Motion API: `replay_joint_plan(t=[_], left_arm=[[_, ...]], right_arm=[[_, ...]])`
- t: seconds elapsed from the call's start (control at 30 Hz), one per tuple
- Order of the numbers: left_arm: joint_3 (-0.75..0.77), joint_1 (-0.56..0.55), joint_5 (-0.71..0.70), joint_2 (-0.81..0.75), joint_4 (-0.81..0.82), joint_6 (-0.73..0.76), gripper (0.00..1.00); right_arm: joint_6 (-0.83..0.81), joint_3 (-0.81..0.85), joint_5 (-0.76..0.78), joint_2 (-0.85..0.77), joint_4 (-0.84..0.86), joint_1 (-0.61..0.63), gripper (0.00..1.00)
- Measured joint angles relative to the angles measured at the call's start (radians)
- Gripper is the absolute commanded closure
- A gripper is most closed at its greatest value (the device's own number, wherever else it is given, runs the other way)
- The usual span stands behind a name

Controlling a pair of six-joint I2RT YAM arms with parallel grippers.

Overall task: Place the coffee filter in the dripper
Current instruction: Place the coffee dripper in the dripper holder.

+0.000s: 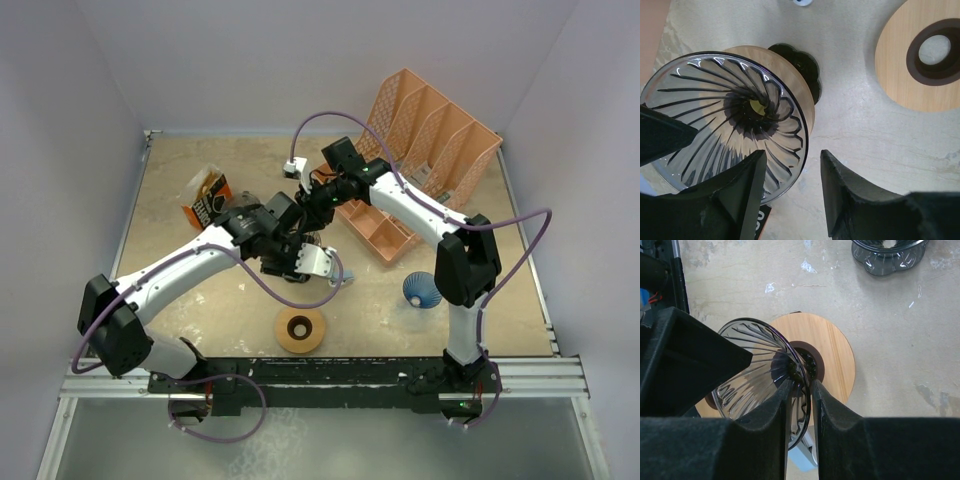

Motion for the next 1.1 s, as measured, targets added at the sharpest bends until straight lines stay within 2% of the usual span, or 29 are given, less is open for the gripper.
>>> replay_joint_plan(t=[0.33, 1.1], left_arm=[[-0.058, 0.009, -0.012, -0.001, 0.085, -0.029, 0.67], [-0.089, 0.106, 0.16, -0.029, 0.165, -0.133, 0.72]], right_arm=[[-0.021, 0.0, -0.002, 0.0, -0.004, -0.001, 0.76], [-0.033, 0.0, 0.0, 0.014, 0.018, -0.008, 0.86]])
